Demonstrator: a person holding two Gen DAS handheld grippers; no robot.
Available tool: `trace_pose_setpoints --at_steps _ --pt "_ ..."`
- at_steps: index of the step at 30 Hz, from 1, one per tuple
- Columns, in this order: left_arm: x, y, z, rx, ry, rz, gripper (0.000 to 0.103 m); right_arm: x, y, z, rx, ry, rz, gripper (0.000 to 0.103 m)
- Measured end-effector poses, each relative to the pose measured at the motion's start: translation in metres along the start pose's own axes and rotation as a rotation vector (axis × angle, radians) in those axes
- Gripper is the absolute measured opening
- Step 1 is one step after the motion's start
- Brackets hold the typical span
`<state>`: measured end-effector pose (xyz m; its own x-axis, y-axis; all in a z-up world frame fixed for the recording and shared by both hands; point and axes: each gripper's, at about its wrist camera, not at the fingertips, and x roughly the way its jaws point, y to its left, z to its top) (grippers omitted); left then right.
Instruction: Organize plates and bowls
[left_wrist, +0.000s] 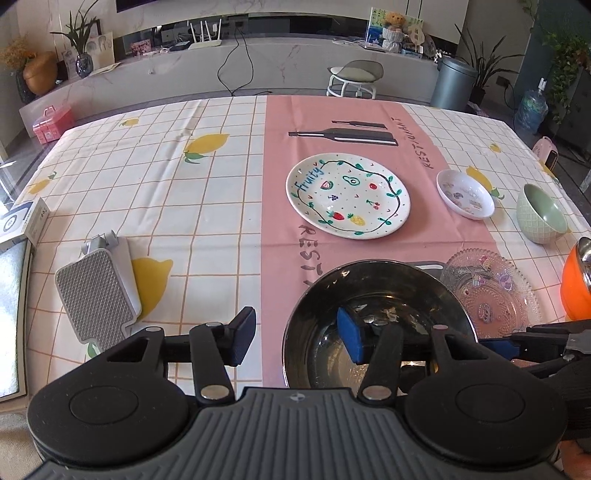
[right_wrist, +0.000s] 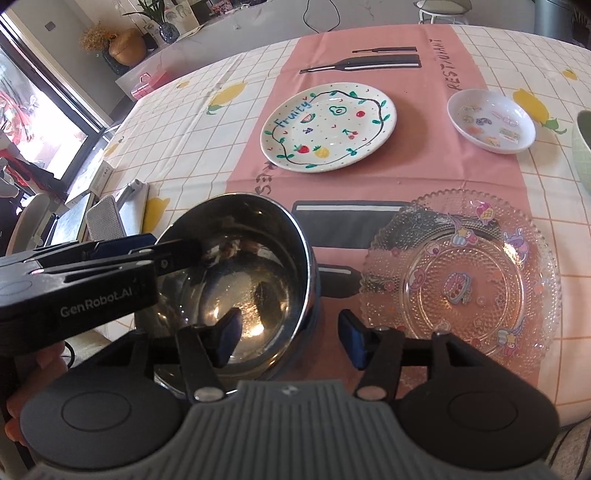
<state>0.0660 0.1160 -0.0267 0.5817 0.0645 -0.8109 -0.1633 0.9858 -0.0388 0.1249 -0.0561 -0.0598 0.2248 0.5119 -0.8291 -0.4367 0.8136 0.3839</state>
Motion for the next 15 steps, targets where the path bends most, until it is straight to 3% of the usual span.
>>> trace_pose_setpoints --at_steps 2,6,10,15 --pt "-0.003 0.0 0.001 -0.001 -0.017 -0.003 0.069 -0.003 0.003 -0.001 -0.021 -0.016 -0.014 0.071" --pt "-0.011 0.0 0.003 -0.015 -0.06 -0.017 0.077 -0.011 0.011 -0.007 -0.105 -0.089 -0.089 0.094" --pt "-0.021 -0.004 0.004 -0.012 -0.113 -0.03 0.088 -0.015 0.01 -0.01 -0.124 -0.11 -0.102 0.098" --pt "-0.031 -0.009 0.006 -0.009 -0.146 -0.044 0.088 -0.022 0.005 -0.015 -0.096 -0.141 -0.119 0.1"
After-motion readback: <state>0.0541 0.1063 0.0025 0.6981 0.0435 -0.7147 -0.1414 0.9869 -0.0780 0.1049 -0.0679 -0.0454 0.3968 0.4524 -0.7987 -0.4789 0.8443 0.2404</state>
